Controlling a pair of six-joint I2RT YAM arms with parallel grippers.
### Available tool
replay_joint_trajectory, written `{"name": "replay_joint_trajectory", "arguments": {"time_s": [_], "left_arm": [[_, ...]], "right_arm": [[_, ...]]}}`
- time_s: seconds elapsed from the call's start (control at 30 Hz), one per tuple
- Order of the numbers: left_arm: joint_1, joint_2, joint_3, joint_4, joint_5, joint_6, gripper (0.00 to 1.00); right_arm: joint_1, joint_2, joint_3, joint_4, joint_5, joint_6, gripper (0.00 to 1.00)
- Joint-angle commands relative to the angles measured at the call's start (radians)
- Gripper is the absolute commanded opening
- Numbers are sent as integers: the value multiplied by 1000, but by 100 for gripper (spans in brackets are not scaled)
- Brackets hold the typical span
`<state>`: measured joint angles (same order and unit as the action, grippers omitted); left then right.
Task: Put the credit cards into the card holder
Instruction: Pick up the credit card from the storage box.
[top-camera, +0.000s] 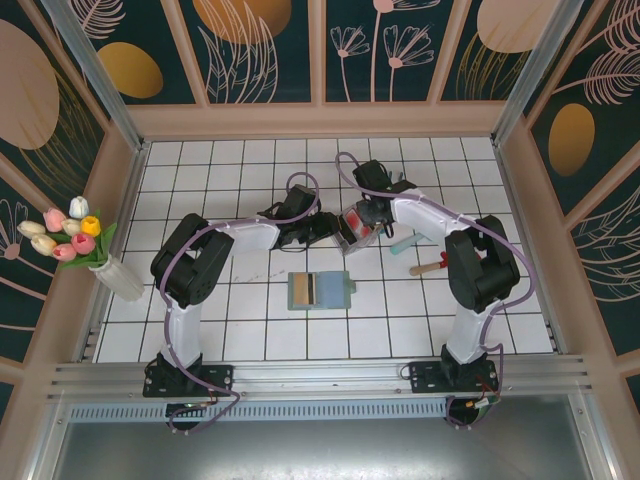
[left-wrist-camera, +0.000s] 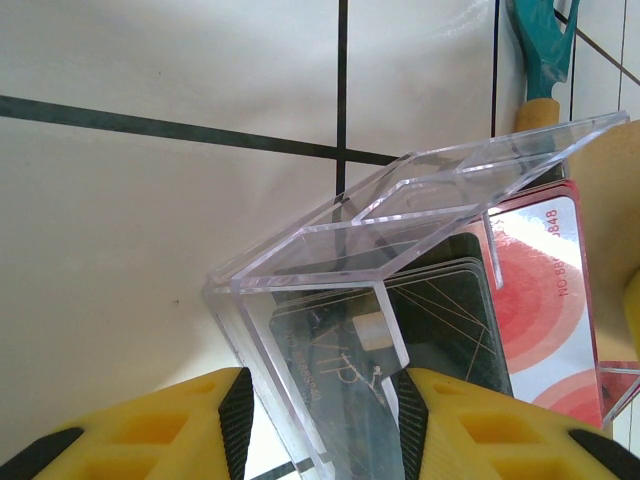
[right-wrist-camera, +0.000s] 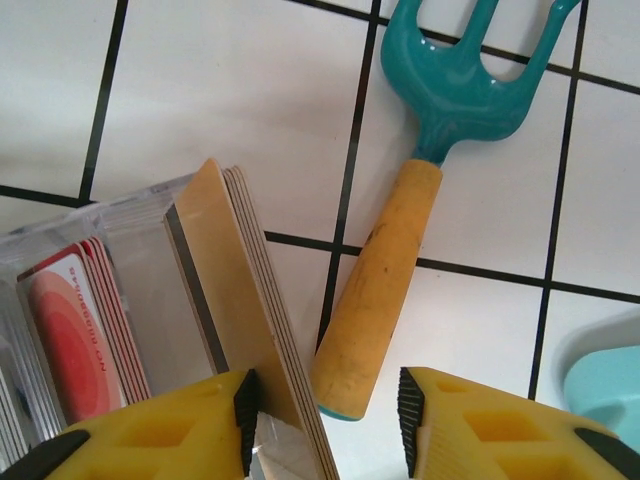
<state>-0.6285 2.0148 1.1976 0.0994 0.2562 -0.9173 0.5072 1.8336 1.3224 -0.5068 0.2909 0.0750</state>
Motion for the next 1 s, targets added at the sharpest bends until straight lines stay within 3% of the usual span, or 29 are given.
{"name": "replay_joint_trajectory", "arguments": {"time_s": [0.0, 0.37, 0.93, 0.97], "left_arm": [[7, 13, 0, -93, -31, 27, 44], [6, 14, 4, -92, -23, 24, 44], [6, 7, -1, -92, -27, 26, 44], [7, 6, -1, -94, -26, 27, 44]], "right_arm": [[1, -21, 35, -29, 55, -28, 42], [9, -41, 34, -36, 23, -32, 25], [25, -100, 41, -58, 19, -18, 17], [26, -104, 43, -62, 3, -17, 13]]}}
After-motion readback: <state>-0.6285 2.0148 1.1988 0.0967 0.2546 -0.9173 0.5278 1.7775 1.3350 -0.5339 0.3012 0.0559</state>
